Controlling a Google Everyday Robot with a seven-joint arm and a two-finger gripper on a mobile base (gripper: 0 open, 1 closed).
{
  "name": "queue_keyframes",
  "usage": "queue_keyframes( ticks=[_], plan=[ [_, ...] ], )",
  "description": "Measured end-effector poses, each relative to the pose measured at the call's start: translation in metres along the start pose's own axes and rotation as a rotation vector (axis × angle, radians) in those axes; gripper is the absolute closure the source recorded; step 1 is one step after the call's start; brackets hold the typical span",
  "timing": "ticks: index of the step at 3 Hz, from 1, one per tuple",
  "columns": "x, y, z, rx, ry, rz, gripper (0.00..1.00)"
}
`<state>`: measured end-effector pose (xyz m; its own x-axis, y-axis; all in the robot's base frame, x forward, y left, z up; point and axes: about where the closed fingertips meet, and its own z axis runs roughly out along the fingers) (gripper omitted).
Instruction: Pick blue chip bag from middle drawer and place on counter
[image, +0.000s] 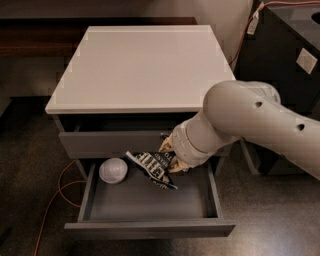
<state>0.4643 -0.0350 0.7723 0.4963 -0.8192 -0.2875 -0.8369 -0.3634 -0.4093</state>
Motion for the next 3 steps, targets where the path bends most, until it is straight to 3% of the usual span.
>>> queue_keyframes(
  ticks=[3],
  plan=[
    [-0.021, -0.078, -0.073, -0.037, 0.169, -0.016, 1.0]
  ],
)
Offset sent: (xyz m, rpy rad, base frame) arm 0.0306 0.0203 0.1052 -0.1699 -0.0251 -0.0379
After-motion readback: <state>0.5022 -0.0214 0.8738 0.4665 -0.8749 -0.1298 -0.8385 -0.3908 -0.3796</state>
